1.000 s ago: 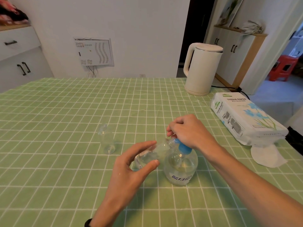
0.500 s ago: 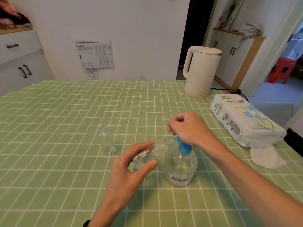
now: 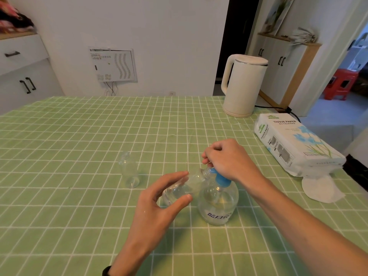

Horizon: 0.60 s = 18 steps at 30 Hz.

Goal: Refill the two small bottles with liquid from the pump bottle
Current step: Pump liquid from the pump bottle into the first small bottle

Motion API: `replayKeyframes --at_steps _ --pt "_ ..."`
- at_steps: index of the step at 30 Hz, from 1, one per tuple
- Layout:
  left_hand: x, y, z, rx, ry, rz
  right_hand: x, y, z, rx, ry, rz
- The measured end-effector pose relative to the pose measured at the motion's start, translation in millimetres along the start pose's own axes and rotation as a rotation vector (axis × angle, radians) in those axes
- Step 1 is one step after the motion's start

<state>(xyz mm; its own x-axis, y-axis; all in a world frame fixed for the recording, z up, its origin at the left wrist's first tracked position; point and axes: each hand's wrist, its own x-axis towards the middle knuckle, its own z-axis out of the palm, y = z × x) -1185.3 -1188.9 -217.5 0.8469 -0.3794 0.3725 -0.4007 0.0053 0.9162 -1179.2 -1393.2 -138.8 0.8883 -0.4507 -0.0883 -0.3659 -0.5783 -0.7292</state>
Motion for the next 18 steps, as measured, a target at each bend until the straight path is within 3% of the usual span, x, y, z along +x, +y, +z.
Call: replayKeyframes --at_steps 7,18 --pt "1 4 -3 -0.022 0.012 0.007 -1 -11 -10 -0.053 -0.003 -0.067" --pt "2 1 0 -0.005 0.013 -0.006 2 1 0 0.057 0.005 -0.030"
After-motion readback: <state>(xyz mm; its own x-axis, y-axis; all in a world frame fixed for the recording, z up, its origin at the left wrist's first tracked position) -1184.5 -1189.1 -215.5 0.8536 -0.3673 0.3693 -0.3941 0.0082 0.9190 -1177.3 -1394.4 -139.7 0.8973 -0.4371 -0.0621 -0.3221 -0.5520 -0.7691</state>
